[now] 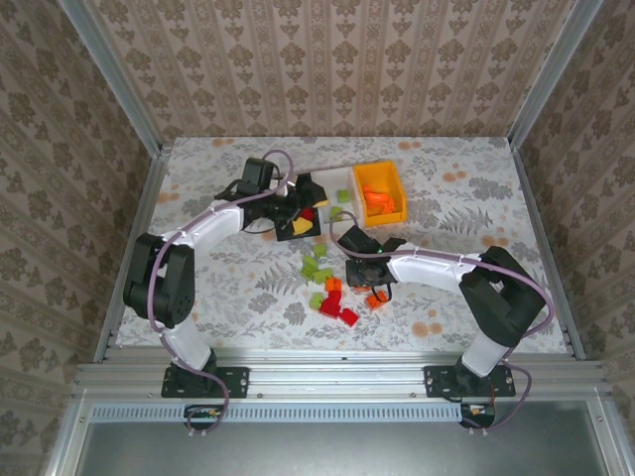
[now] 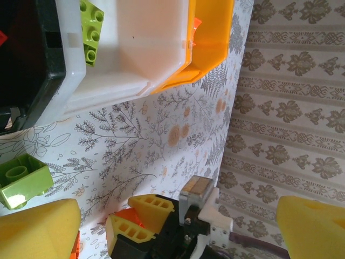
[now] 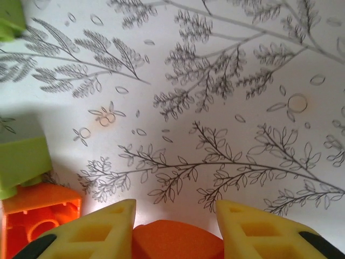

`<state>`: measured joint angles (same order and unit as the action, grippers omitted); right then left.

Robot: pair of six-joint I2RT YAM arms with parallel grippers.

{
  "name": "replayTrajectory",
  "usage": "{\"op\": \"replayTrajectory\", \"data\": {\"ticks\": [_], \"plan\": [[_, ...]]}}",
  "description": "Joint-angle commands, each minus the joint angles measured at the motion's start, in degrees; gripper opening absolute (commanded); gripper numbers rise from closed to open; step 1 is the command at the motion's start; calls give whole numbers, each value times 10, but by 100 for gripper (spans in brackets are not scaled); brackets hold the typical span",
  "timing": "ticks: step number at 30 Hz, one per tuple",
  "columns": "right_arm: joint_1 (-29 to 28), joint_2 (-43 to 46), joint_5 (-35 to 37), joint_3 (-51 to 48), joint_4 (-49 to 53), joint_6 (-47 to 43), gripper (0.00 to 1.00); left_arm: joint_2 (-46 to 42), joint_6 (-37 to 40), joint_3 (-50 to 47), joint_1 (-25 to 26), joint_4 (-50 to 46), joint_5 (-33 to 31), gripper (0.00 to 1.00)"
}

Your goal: Sort the legos into containers by color

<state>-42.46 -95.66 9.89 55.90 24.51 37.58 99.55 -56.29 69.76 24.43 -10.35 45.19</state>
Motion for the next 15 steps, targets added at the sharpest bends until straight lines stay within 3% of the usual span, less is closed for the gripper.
{"op": "replayTrajectory", "data": {"ticks": [1, 8, 15], "plan": [[11, 15, 22, 26, 21, -23, 37, 3, 12, 13, -11, -5, 3, 95], [43, -1, 23, 61, 20, -52, 37, 3, 12, 12, -15, -3, 3, 96], [113, 0, 24, 140, 48, -102, 37, 3, 16, 13, -14, -4, 2, 96]]}}
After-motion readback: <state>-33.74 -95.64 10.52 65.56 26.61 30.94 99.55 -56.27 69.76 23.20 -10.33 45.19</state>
